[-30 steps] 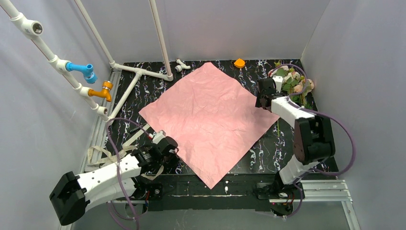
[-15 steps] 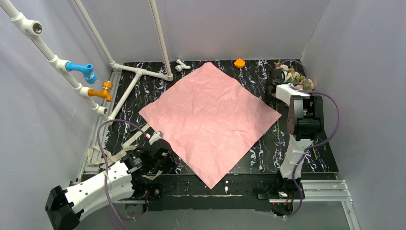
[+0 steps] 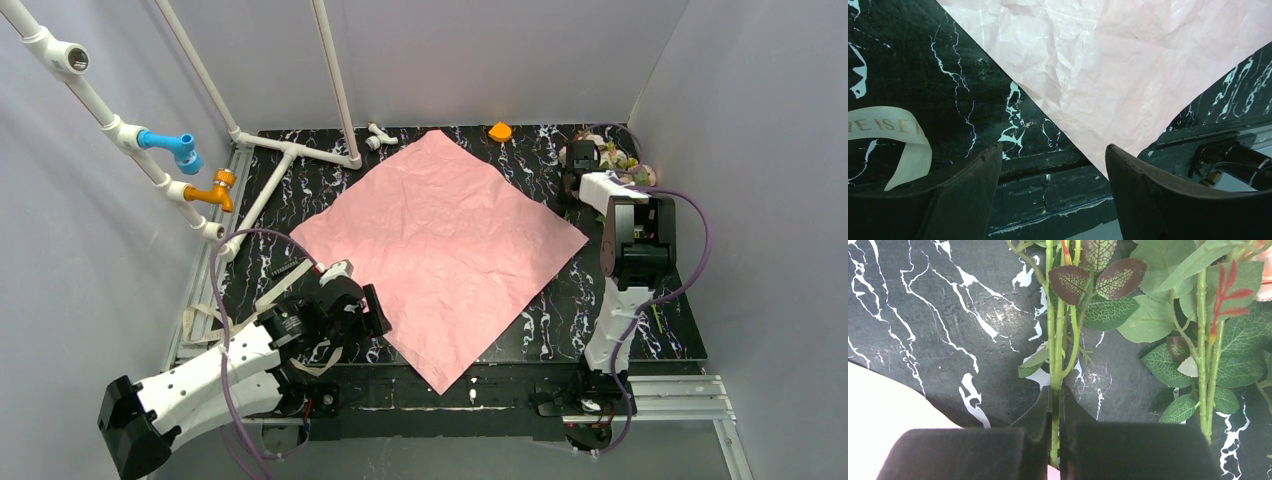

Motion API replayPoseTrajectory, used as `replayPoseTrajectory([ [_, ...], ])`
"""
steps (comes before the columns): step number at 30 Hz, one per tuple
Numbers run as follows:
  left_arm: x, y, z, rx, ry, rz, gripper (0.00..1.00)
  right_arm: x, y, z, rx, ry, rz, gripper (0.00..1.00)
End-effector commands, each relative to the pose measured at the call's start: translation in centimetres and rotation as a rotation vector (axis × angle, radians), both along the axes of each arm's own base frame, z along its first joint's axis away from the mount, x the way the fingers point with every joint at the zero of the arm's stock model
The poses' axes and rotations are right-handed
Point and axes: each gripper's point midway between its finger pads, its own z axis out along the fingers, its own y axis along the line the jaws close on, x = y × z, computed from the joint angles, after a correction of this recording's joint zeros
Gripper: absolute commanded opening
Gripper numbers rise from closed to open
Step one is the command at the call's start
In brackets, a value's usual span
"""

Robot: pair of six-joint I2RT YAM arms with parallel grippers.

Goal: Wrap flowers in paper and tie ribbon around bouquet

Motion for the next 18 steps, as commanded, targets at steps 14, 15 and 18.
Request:
replayPoseTrajectory([
  [14,1.0,-1.2,-1.8,0.200,0.162,0.028,0.74,1.0,3.2,20.5,-0.141,-0.375,0.076,0.01],
  [15,1.4,-1.2,-1.7,0.216,0.159,0.037,0.74,0.8,3.3,21.5,-0.141,-0.396,0.074,0.01],
  [18,2.2,-1.2,-1.9,0.266,0.161,0.044,0.73,0.3,3.5,23.7,-0.145,-0.437,0.076,0.01],
])
